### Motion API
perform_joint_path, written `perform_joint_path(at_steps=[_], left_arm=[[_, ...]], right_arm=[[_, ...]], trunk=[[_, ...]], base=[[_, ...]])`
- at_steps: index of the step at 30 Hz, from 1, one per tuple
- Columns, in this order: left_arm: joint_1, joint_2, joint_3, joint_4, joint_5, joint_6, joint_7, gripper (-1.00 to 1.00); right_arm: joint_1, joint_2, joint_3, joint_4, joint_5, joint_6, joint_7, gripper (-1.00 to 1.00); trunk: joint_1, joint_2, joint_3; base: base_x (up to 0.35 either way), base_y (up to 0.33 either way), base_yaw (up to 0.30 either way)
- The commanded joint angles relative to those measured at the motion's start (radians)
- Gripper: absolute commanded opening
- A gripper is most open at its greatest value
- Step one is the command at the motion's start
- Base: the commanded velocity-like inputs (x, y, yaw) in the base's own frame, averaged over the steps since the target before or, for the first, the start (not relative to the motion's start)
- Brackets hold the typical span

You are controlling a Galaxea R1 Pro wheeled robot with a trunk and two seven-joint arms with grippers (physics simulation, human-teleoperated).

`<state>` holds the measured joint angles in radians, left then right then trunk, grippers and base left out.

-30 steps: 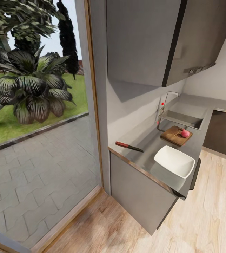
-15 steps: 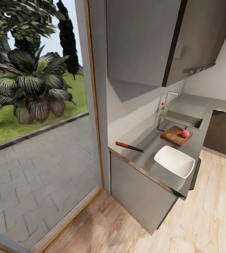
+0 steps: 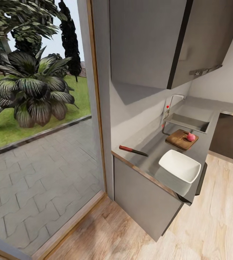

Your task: In the kitchen, take the Vidalia onion out of the sink, dice it on the chopping board with the paring knife, put the diced onion into the bowl on the countertop, then place both the paring knife and the chopping board into the sink.

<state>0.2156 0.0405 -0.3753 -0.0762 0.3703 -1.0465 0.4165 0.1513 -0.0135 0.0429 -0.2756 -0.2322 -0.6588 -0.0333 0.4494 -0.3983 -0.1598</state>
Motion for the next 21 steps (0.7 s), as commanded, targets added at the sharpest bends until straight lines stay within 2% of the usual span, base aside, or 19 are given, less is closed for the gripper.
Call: perform_joint_path(at_steps=[1,3,4,5,6,8,9,11,13,16,19,21], left_arm=[[0.001,0.001,-0.004,-0.009,-0.004,-0.001,-0.034,1.0],[0.001,0.0,0.019,-0.012,-0.019,-0.001,-0.097,1.0],[0.001,-0.001,0.059,-0.014,-0.03,-0.001,-0.151,1.0],[0.001,-0.004,0.119,-0.02,-0.042,-0.001,-0.208,1.0],[0.001,-0.006,0.154,-0.024,-0.048,-0.001,-0.236,1.0],[0.001,-0.017,0.3,-0.059,-0.079,-0.001,-0.341,1.0],[0.003,-0.025,0.383,-0.127,-0.109,-0.001,-0.403,1.0],[0.014,-0.031,0.417,-0.197,-0.127,-0.001,-0.428,1.0],[0.031,-0.038,0.43,-0.245,-0.133,0.0,-0.436,1.0],[0.074,-0.055,0.441,-0.357,-0.138,0.046,-0.439,1.0],[0.109,-0.074,0.461,-0.428,-0.141,0.09,-0.439,1.0],[0.139,-0.095,0.51,-0.48,-0.149,0.121,-0.442,1.0]], right_arm=[[0.001,0.0,0.005,-0.002,-0.004,-0.001,-0.003,1.0],[0.001,0.0,0.005,-0.002,-0.004,-0.001,-0.003,1.0],[0.001,0.0,0.005,-0.002,-0.004,-0.001,-0.003,1.0],[0.001,0.0,0.005,-0.002,-0.004,-0.001,-0.003,1.0],[0.001,0.0,0.005,-0.002,-0.004,-0.001,-0.003,1.0],[0.001,0.0,0.005,-0.002,-0.004,-0.001,-0.003,1.0],[0.001,0.0,0.005,-0.002,-0.004,-0.001,-0.003,1.0],[0.001,0.0,0.005,-0.002,-0.004,-0.001,-0.003,1.0],[0.001,0.0,0.005,-0.002,-0.004,-0.001,-0.003,1.0],[0.001,0.0,0.005,-0.002,-0.004,-0.001,-0.003,1.0],[0.001,0.0,0.005,-0.002,-0.004,-0.001,-0.003,1.0],[0.001,0.0,0.005,-0.002,-0.004,-0.001,-0.003,1.0]], trunk=[[0.001,-0.002,-0.002],[0.001,-0.002,-0.002],[0.001,-0.002,-0.002],[0.001,-0.002,-0.002],[0.001,-0.002,-0.002],[0.001,-0.002,-0.002],[0.001,-0.002,-0.002],[0.001,-0.002,-0.002],[0.001,-0.002,-0.002],[0.001,-0.002,-0.002],[0.001,-0.002,-0.002],[0.001,-0.002,-0.002]], base=[[0.0,0.0,0.0],[0.0,0.0,0.0],[0.0,0.0,0.0],[0.0,0.0,0.0],[0.0,0.0,0.0],[0.0,0.0,0.0],[0.0,0.0,0.0],[0.0,0.0,0.0],[0.0,0.0,0.0],[0.0,0.0,0.0],[0.0,0.0,0.0],[0.0,0.0,0.0]])
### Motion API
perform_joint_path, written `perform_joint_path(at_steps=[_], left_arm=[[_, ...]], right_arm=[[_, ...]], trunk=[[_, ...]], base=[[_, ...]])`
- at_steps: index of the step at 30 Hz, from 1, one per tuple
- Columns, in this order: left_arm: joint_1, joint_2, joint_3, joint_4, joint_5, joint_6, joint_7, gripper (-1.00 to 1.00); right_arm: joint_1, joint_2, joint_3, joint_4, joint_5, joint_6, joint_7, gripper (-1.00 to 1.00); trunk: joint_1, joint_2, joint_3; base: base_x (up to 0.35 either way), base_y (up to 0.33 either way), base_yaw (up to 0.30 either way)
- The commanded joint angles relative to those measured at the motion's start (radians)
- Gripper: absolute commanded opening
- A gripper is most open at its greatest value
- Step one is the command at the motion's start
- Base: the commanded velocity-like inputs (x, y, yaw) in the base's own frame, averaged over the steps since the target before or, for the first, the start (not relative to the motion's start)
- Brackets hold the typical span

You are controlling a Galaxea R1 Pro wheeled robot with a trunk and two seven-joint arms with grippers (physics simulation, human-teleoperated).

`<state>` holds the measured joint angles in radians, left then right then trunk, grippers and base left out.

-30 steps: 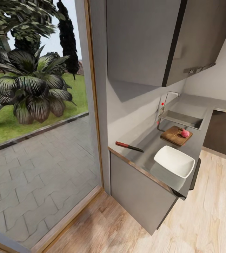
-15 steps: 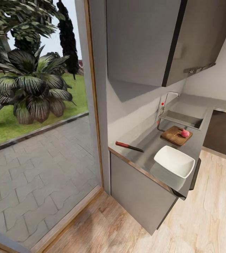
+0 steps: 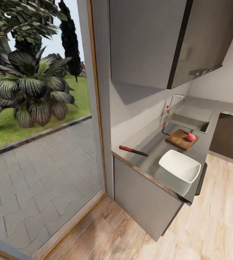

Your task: In the kitchen, take the Vidalia onion out of the sink, dice it on the chopping board with the paring knife, put the diced onion into the bowl on the countertop, then place both the paring knife and the chopping board into the sink.

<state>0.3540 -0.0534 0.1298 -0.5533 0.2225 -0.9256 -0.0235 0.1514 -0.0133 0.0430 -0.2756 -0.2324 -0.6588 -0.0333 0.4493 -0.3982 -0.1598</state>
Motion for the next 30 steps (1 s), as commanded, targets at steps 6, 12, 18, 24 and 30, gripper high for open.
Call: perform_joint_path(at_steps=[6,12,18,24,30], left_arm=[[0.021,-0.031,0.194,-0.037,-0.155,0.017,-0.024,1.0],[0.023,-0.032,0.32,-0.06,-0.272,-0.007,-0.045,1.0],[0.023,0.011,0.34,0.014,-0.285,0.01,-0.043,1.0],[0.023,-0.026,0.335,-0.103,-0.285,0.089,-0.037,1.0],[0.041,-0.069,0.325,-0.37,-0.288,0.275,-0.038,1.0]], right_arm=[[0.001,0.0,0.005,-0.002,-0.004,-0.001,-0.003,1.0],[0.001,0.0,0.005,-0.002,-0.004,-0.001,-0.003,1.0],[0.001,0.0,0.005,-0.001,-0.005,-0.001,-0.003,1.0],[0.001,0.0,0.005,-0.001,-0.004,-0.001,-0.003,1.0],[0.001,0.0,0.005,0.0,-0.004,-0.001,-0.003,1.0]], trunk=[[0.001,-0.002,-0.002],[0.001,-0.002,-0.002],[0.001,-0.002,-0.002],[0.001,-0.002,-0.002],[0.001,-0.002,-0.002]], base=[[0.0,0.0,0.0],[0.0,0.0,0.0],[0.0,0.0,0.0],[0.0,0.0,0.0],[0.0,0.0,0.0]])
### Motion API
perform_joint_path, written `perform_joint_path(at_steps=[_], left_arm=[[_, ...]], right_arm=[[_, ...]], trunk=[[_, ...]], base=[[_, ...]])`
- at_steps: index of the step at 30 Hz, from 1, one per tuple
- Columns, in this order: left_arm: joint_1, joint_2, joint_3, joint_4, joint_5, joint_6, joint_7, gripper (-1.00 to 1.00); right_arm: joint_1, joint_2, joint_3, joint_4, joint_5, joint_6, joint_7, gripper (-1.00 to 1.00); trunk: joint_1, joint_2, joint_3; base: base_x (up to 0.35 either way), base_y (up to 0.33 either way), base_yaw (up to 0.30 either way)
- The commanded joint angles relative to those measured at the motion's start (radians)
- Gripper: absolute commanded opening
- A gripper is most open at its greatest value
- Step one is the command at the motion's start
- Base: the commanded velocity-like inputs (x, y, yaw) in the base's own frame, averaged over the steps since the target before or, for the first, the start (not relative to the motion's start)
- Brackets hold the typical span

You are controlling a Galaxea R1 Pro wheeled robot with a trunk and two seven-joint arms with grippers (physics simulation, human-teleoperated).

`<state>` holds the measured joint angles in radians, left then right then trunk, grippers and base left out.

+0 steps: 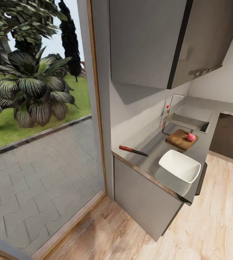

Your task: In the kitchen, take the Vidalia onion out of the sink, dice it on the chopping board with the paring knife, put the diced onion into the bowl on the countertop, then place both the paring knife and the chopping board into the sink.

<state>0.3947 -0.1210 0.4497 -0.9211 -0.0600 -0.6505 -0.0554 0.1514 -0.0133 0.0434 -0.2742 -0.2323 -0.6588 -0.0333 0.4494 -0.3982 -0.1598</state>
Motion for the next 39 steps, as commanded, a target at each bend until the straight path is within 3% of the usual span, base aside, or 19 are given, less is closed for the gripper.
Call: perform_joint_path(at_steps=[1,2,4,6,15,26,30,35,39], left_arm=[[0.003,-0.003,-0.009,-0.015,-0.008,0.007,-0.006,1.0],[0.005,-0.004,-0.02,-0.022,-0.009,0.01,-0.006,1.0],[0.013,0.007,-0.086,-0.076,-0.007,0.022,-0.006,1.0],[0.017,0.009,-0.123,-0.093,-0.007,0.026,-0.005,1.0],[0.018,0.009,-0.138,0.008,-0.008,0.018,-0.007,1.0],[0.017,0.011,-0.139,-0.002,-0.012,0.01,-0.011,1.0],[0.016,0.013,-0.173,-0.025,-0.011,-0.016,-0.01,1.0],[0.016,0.044,-0.182,0.053,-0.006,-0.027,-0.009,1.0],[0.016,0.049,-0.183,0.079,-0.006,-0.027,-0.009,1.0]], right_arm=[[0.0,0.0,0.005,-0.002,-0.004,-0.001,-0.003,1.0],[0.0,0.0,0.005,-0.002,-0.004,-0.001,-0.003,1.0],[0.0,0.0,0.005,-0.002,-0.004,-0.001,-0.003,1.0],[0.0,0.0,0.004,-0.002,-0.004,-0.001,-0.003,1.0],[0.0,0.0,0.005,-0.002,-0.004,-0.001,-0.004,1.0],[0.0,0.0,0.004,-0.002,-0.004,-0.001,-0.003,1.0],[0.0,0.0,0.004,-0.002,-0.004,-0.001,-0.004,1.0],[0.0,0.0,0.005,-0.002,-0.004,-0.001,-0.004,1.0],[0.0,0.0,0.005,-0.002,-0.004,-0.001,-0.003,1.0]], trunk=[[0.001,-0.002,-0.002],[0.001,-0.002,-0.002],[0.001,-0.002,-0.002],[0.001,-0.002,-0.002],[0.001,-0.002,-0.002],[0.001,-0.002,-0.002],[0.001,-0.002,-0.002],[0.001,-0.002,-0.002],[0.001,-0.002,-0.002]], base=[[0.0,0.0,0.0],[0.0,0.0,0.0],[0.0,0.0,0.0],[0.0,0.0,0.0],[0.0,0.0,0.0],[0.0,0.0,0.0],[0.0,0.0,0.0],[0.0,0.0,0.0],[0.0,0.0,0.0]])
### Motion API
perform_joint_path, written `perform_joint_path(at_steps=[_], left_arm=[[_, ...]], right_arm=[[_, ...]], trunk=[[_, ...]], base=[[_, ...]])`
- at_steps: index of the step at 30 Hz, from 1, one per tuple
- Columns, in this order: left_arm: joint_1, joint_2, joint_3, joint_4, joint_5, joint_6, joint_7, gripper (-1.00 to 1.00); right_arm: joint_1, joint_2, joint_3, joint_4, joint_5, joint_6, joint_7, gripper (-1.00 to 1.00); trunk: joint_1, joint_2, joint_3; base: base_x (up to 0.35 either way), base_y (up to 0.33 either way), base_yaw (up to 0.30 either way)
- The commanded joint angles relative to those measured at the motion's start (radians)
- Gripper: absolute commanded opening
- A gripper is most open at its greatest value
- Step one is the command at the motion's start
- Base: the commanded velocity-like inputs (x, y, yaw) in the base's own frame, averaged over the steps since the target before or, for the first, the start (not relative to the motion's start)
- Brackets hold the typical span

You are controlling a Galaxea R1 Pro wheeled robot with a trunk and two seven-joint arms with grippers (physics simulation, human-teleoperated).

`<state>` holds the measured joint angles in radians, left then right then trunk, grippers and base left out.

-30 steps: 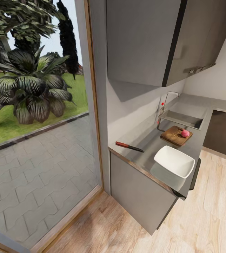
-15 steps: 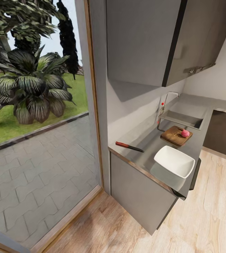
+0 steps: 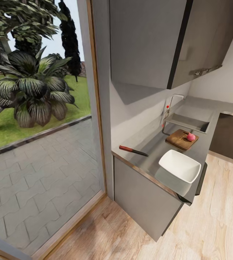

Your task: In the kitchen, take the Vidalia onion out of the sink, dice it on the chopping board with the paring knife, put the diced onion into the bowl on the countertop, then place both the paring knife and the chopping board into the sink.

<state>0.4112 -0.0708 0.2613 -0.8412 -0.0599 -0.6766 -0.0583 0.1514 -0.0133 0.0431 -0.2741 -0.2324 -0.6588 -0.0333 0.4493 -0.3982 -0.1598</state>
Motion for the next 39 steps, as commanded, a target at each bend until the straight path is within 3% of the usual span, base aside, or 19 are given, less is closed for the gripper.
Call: perform_joint_path(at_steps=[1,22,34,39], left_arm=[[0.0,-0.001,0.006,0.002,-0.006,-0.001,-0.006,1.0],[0.0,-0.001,0.004,0.03,-0.011,-0.001,-0.006,1.0],[0.0,0.0,0.004,0.038,-0.011,-0.001,-0.006,1.0],[0.0,0.0,0.005,0.039,-0.011,-0.001,-0.006,1.0]], right_arm=[[0.0,0.0,0.005,-0.002,-0.004,-0.001,-0.003,1.0],[0.0,0.008,0.004,-0.005,-0.008,-0.002,-0.005,1.0],[0.0,0.009,0.004,-0.019,-0.004,-0.005,-0.003,1.0],[0.0,0.008,0.005,-0.216,-0.001,0.008,-0.019,1.0]], trunk=[[0.001,-0.002,-0.002],[0.001,-0.002,-0.002],[0.001,-0.002,-0.002],[0.001,-0.002,-0.002]], base=[[0.0,0.0,0.0],[-0.003,0.0,0.0],[-0.255,0.0,0.0],[-0.022,0.0,0.0]])
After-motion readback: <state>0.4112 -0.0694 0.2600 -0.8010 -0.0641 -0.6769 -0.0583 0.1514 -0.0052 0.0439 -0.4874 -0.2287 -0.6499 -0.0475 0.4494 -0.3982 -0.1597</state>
